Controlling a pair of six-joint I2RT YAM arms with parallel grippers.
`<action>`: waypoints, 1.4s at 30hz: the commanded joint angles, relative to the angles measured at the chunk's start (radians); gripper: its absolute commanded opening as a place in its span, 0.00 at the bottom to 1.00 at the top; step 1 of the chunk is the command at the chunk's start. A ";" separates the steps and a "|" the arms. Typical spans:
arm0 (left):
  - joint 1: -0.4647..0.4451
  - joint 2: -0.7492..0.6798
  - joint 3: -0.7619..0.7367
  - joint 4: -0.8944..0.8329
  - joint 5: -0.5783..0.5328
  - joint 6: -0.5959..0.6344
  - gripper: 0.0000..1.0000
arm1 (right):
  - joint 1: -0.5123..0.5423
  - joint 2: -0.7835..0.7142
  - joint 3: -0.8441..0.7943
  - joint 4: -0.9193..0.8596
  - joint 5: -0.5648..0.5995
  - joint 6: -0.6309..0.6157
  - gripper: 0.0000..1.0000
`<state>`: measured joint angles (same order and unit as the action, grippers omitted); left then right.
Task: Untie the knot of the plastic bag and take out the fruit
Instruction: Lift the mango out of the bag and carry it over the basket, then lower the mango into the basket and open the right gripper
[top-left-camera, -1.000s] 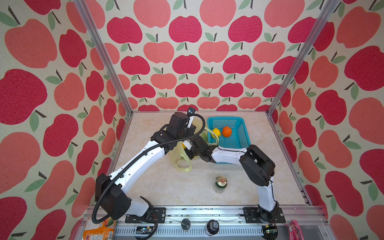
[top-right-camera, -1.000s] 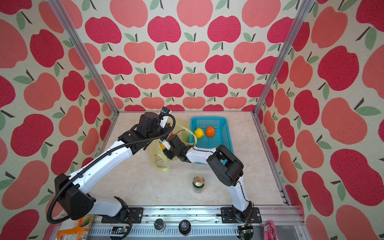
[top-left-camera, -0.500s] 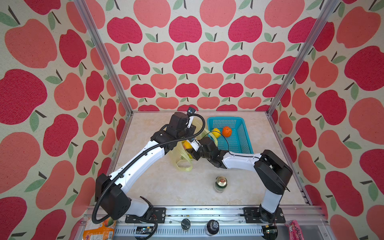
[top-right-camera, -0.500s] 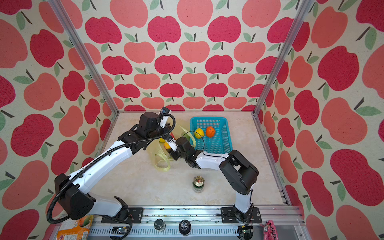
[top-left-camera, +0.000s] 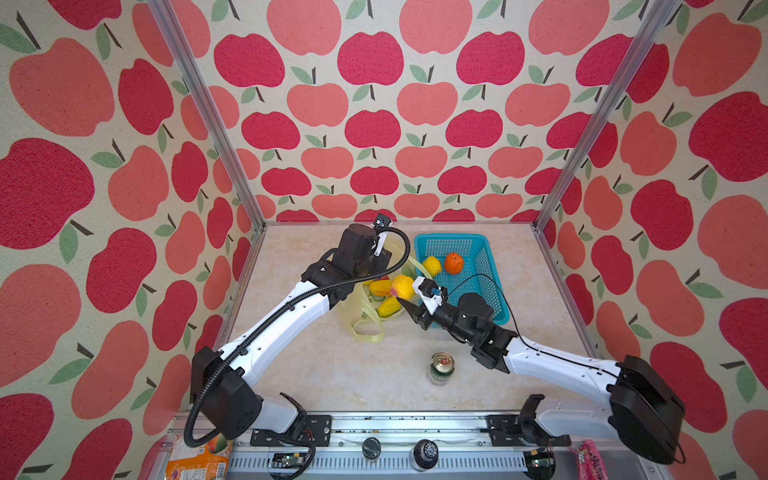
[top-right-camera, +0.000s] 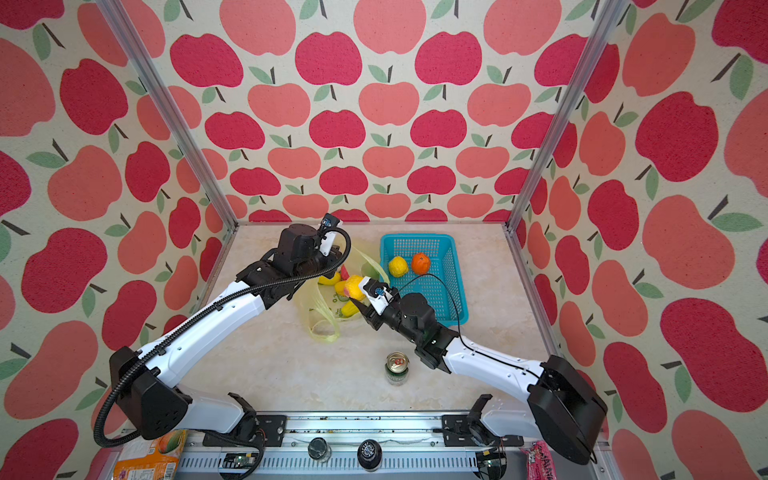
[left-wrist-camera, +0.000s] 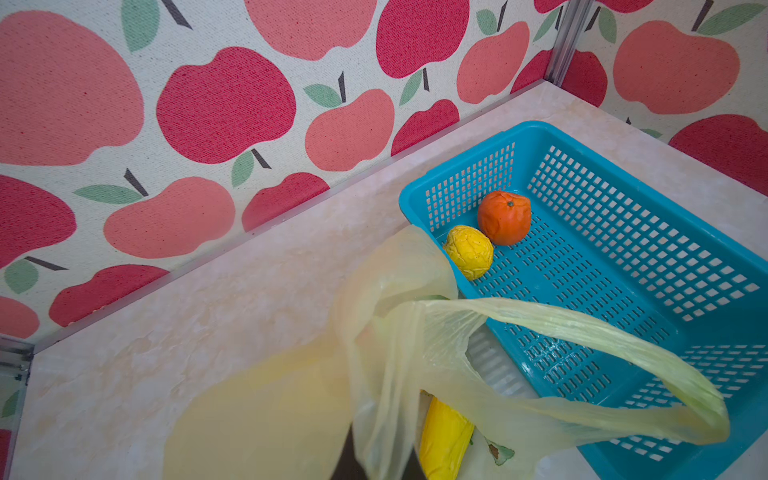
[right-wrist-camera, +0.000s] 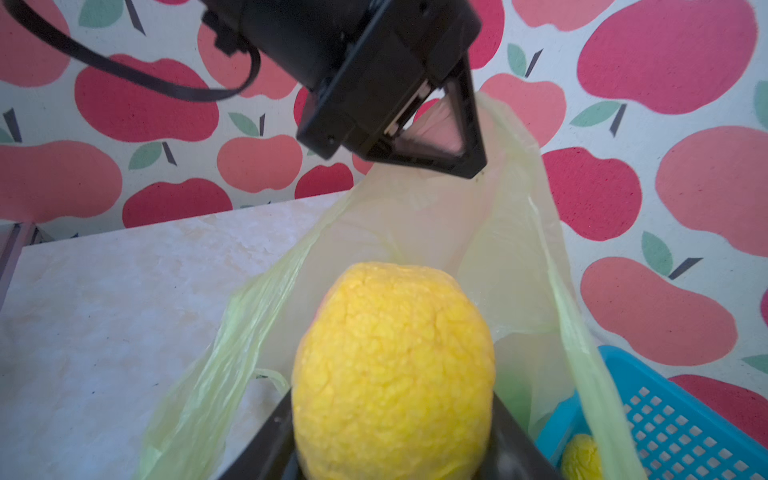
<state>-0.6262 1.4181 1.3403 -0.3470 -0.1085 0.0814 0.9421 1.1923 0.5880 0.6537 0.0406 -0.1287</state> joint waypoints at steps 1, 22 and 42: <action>0.004 0.010 0.031 0.009 -0.014 0.018 0.00 | -0.006 -0.095 -0.087 0.113 0.106 0.015 0.35; 0.003 0.005 0.030 0.007 -0.011 0.019 0.00 | -0.542 0.236 0.213 -0.434 0.164 0.463 0.30; 0.002 0.001 0.028 0.009 -0.011 0.020 0.00 | -0.610 0.667 0.544 -0.683 0.168 0.479 0.34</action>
<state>-0.6262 1.4212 1.3415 -0.3473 -0.1085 0.0814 0.3397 1.8412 1.0969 0.0006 0.1909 0.3389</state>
